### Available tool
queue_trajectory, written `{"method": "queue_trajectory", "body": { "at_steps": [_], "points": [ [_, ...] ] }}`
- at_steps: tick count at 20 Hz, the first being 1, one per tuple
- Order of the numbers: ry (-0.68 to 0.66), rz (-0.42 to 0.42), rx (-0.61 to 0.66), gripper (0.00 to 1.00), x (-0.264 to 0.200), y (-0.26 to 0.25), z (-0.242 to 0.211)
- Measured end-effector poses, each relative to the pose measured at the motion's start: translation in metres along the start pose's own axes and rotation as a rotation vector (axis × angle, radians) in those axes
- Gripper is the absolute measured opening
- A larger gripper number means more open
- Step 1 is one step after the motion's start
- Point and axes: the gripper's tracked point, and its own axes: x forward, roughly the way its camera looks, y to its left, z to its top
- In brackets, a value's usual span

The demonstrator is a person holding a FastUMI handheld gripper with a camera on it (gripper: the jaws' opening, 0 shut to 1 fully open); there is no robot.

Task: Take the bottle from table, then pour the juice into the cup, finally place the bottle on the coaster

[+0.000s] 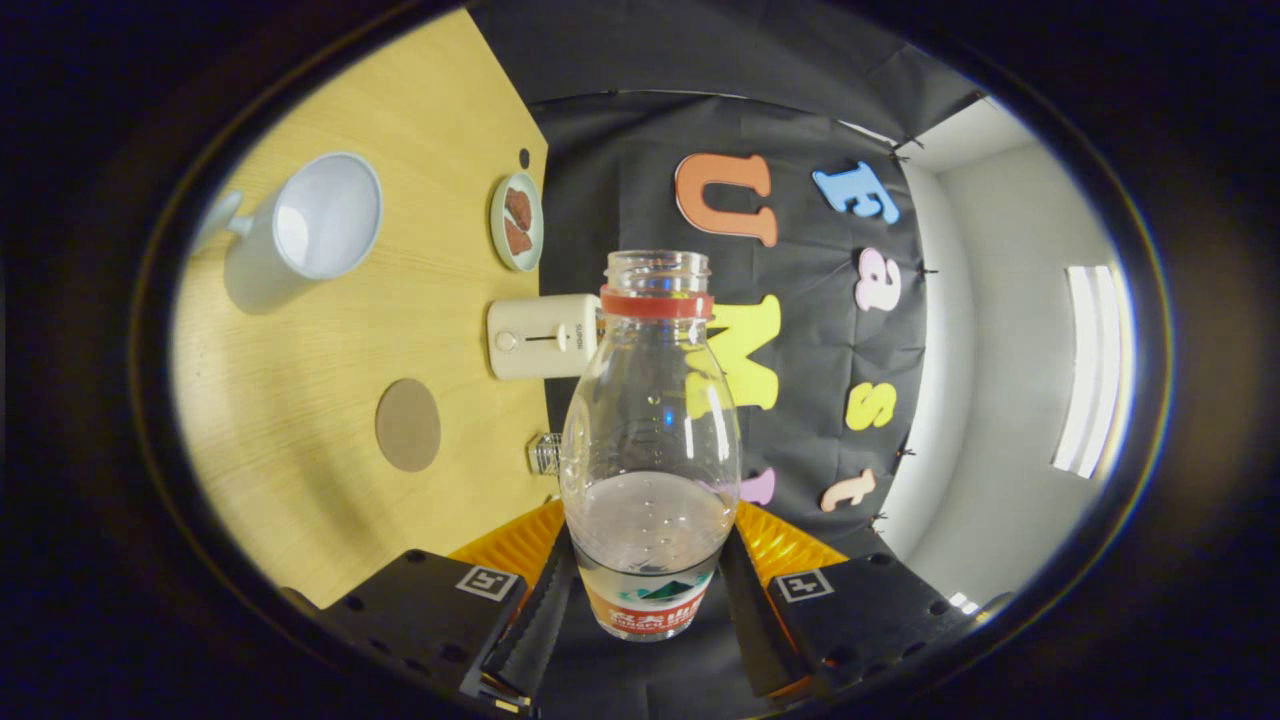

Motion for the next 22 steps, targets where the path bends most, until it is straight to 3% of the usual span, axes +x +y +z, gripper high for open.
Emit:
{"method": "queue_trajectory", "body": {
  "at_steps": [16, 22],
  "points": [
    [-0.031, -0.053, -0.214, 0.79, 0.005, 0.005, 0.029],
    [-0.032, -0.057, -0.208, 0.79, 0.005, 0.008, 0.031]
  ]
}}
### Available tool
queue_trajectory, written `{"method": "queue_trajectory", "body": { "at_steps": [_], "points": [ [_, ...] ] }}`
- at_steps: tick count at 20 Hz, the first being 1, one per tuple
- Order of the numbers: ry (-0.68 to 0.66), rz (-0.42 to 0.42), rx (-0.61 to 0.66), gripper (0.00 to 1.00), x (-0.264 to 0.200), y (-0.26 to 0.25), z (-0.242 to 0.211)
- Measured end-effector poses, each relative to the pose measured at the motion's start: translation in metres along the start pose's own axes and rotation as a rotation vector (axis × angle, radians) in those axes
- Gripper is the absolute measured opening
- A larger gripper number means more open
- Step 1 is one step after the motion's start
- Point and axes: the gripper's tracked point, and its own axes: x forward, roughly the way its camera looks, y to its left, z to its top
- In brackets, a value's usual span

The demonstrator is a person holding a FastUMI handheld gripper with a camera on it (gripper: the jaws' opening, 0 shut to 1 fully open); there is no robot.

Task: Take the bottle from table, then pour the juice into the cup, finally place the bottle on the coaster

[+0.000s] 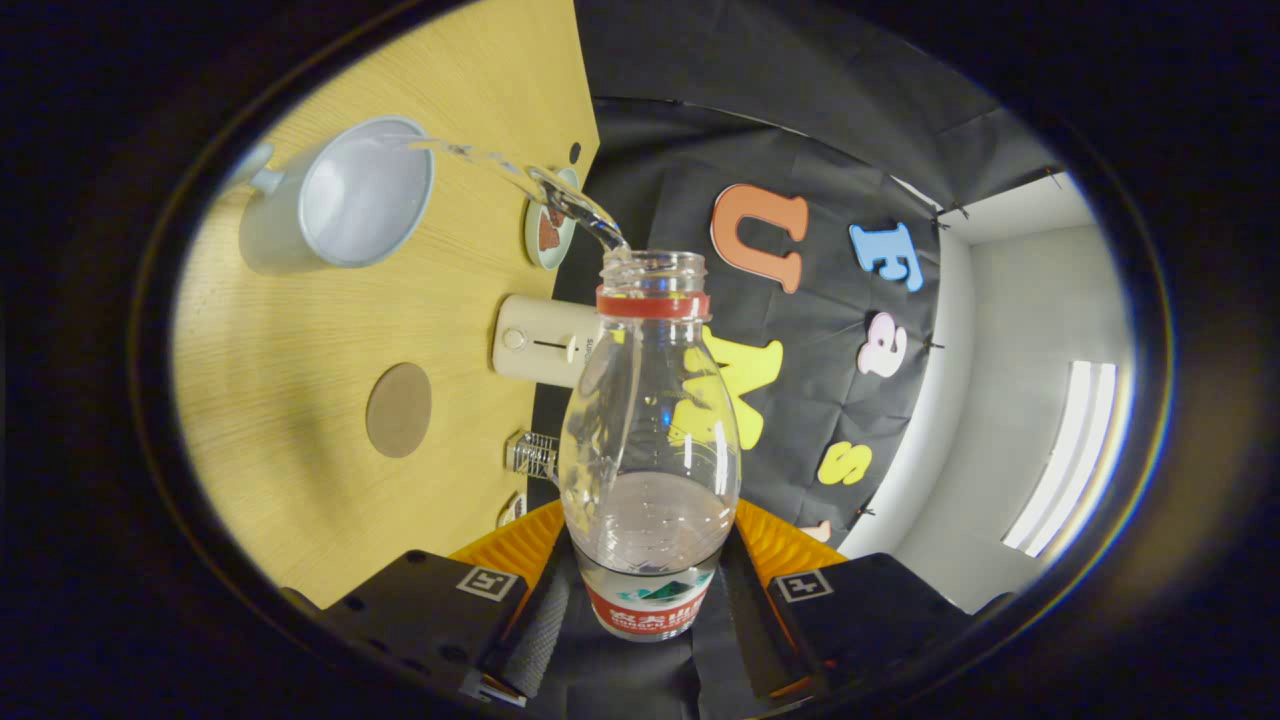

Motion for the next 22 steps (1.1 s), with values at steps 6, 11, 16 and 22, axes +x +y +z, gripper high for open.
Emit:
{"method": "queue_trajectory", "body": {
  "at_steps": [6, 11, 16, 22],
  "points": [
    [-0.002, -0.002, -0.007, 0.79, -0.0009, 0.0041, 0.0016],
    [-0.002, -0.011, -0.025, 0.79, 0.0001, 0.0018, 0.0030],
    [0.011, -0.019, -0.027, 0.79, 0.0015, 0.0026, -0.0013],
    [0.005, -0.026, -0.053, 0.79, 0.0023, 0.0020, -0.0008]
  ]
}}
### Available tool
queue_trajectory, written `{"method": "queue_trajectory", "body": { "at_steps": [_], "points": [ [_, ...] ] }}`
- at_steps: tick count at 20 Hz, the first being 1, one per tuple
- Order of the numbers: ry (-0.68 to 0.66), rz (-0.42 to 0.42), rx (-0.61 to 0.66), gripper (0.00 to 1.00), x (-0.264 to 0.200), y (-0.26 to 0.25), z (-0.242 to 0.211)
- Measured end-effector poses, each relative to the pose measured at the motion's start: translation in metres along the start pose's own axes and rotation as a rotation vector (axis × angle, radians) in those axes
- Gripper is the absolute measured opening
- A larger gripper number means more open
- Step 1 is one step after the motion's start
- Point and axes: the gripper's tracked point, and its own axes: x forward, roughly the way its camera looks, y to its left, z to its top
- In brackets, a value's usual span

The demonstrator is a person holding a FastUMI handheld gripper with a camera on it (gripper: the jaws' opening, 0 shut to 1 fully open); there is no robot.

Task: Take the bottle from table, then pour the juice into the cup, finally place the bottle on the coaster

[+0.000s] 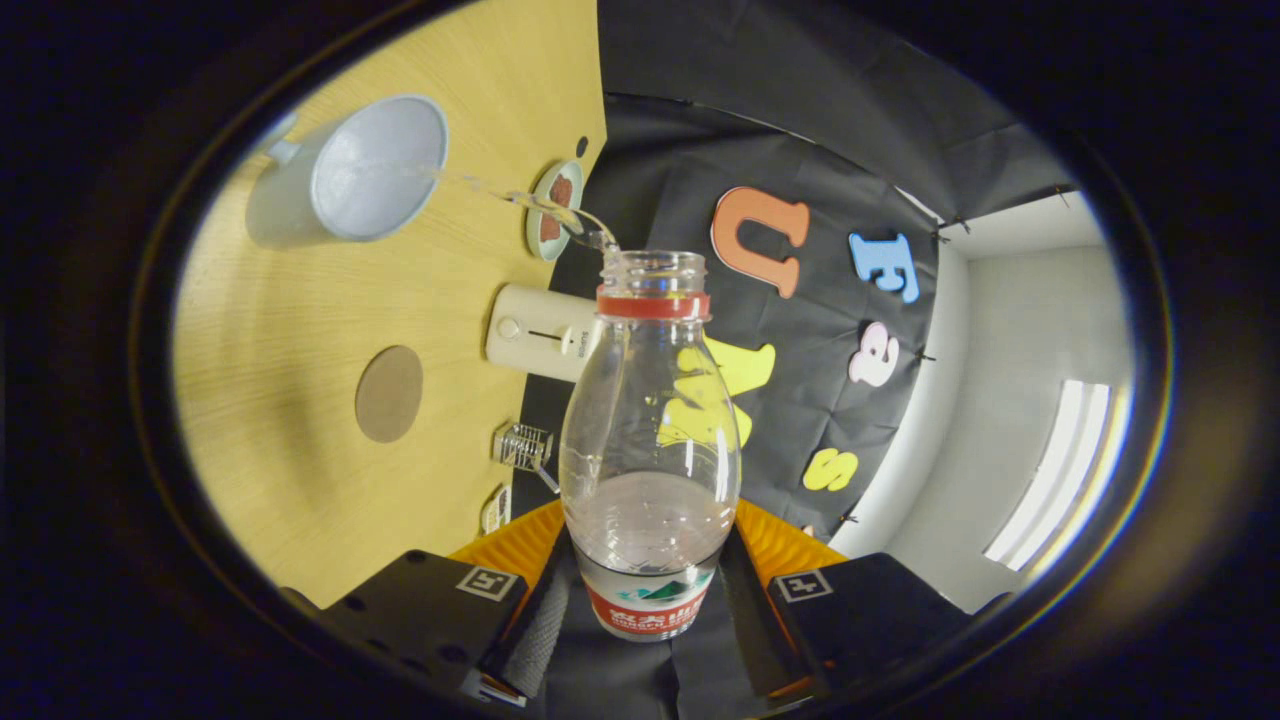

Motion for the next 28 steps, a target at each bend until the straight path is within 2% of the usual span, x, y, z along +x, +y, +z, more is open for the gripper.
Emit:
{"method": "queue_trajectory", "body": {
  "at_steps": [12, 28],
  "points": [
    [-0.005, -0.011, -0.034, 0.79, -0.003, -0.004, 0.000],
    [-0.014, -0.080, -0.108, 0.79, -0.005, -0.024, 0.007]
  ]
}}
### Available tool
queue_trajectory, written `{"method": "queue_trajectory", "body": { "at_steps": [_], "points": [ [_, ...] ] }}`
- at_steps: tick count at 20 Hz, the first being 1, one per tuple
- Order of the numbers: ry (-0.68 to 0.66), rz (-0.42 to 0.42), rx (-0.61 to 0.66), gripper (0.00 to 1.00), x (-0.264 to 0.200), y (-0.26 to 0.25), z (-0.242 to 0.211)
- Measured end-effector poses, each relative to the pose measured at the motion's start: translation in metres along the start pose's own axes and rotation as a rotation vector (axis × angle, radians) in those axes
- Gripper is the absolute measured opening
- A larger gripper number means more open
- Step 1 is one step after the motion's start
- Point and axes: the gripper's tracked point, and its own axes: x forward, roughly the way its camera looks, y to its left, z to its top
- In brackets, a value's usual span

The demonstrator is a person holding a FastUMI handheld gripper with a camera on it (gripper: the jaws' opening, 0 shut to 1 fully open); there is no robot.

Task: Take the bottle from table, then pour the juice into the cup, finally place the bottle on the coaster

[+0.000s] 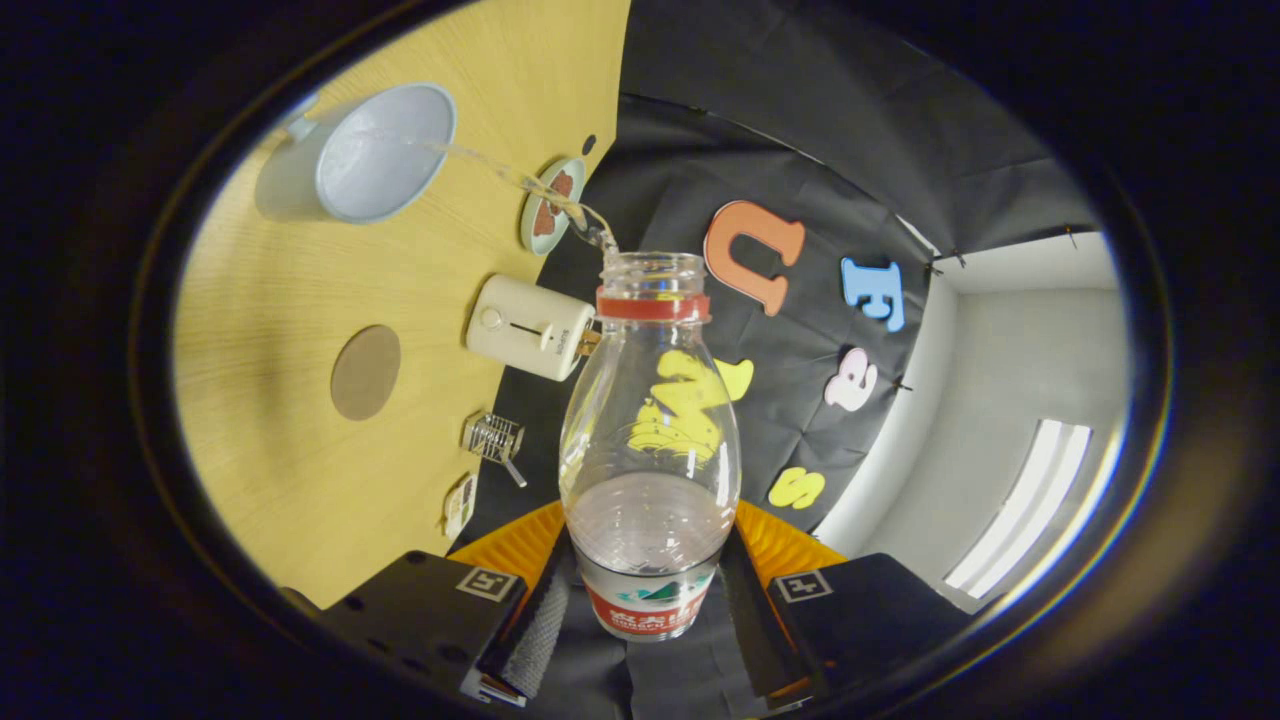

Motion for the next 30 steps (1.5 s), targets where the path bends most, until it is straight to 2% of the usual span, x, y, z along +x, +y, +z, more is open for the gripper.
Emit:
{"method": "queue_trajectory", "body": {
  "at_steps": [10, 20, 23, 30],
  "points": [
    [-0.019, -0.059, -0.033, 0.78, -0.001, -0.017, 0.005],
    [-0.025, -0.075, -0.092, 0.78, 0.001, -0.018, 0.007],
    [-0.034, -0.115, -0.145, 0.78, 0.000, -0.027, 0.008],
    [-0.051, -0.158, -0.161, 0.78, 0.004, -0.035, 0.010]
  ]
}}
